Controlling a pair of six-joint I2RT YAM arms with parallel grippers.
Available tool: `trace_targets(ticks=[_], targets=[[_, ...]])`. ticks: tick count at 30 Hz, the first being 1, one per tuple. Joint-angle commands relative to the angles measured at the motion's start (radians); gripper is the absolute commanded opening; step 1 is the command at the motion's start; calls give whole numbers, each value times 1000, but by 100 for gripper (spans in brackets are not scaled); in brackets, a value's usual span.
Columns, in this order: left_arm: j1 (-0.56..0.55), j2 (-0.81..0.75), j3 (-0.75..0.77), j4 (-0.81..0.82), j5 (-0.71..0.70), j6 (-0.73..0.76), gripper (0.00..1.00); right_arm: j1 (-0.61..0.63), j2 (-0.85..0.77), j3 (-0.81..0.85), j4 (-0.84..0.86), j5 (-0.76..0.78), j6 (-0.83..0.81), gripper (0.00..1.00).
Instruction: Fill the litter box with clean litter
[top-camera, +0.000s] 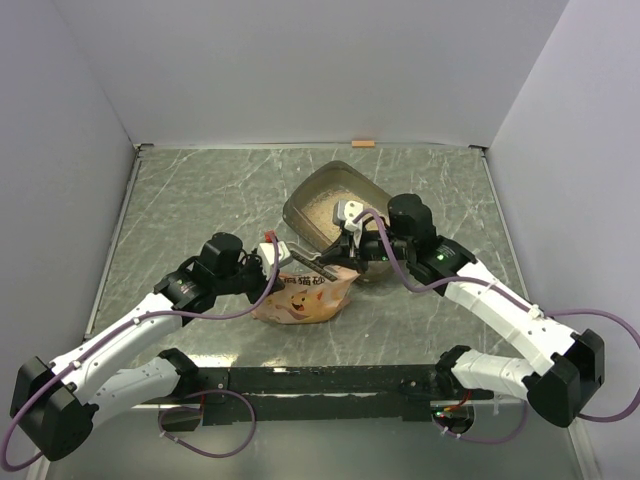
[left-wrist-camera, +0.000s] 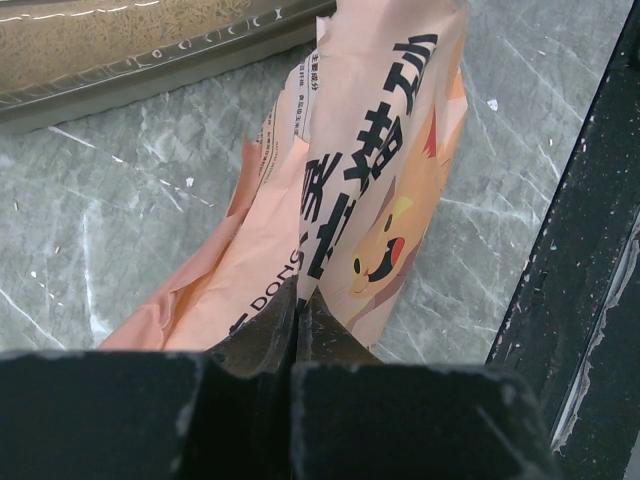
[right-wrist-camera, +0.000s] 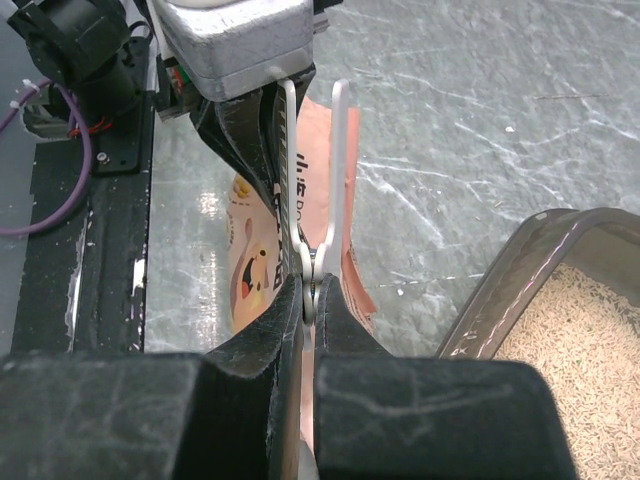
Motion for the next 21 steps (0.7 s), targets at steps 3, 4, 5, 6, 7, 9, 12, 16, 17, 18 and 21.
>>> trace_targets(ticks=[3, 4, 5, 6, 7, 9, 12, 16, 17, 18, 21], targets=[[1, -8, 28, 48, 2, -19, 4, -4, -42, 13, 36, -46, 2, 0], [1, -8, 31, 46, 0, -19, 4, -4, -42, 16, 33, -49, 0, 0], [1, -8, 30, 44, -1, -17, 4, -5, -42, 16, 28, -49, 3, 0], [1, -10, 31, 44, -4, -17, 3, -4, -42, 18, 27, -48, 8, 0], [1, -10, 30, 46, -6, -19, 3, -4, -42, 15, 25, -47, 9, 0], [1, -16, 29, 46, -3, -20, 3, -4, -42, 5, 33, -44, 11, 0], [1, -20, 28, 49, -3, -20, 4, -4, -42, -24, 51, -37, 12, 0], [1, -16, 31, 46, -4, -20, 3, -4, -2, -21, 16, -18, -10, 0], [1, -16, 31, 46, -4, -22, 3, -4, 6, -21, 8, -11, -23, 0], [1, -16, 33, 44, -3, -22, 3, -2, 13, -21, -1, -9, -30, 0], [1, -19, 34, 43, -7, -22, 4, -4, 29, -16, -45, 11, -69, 0]])
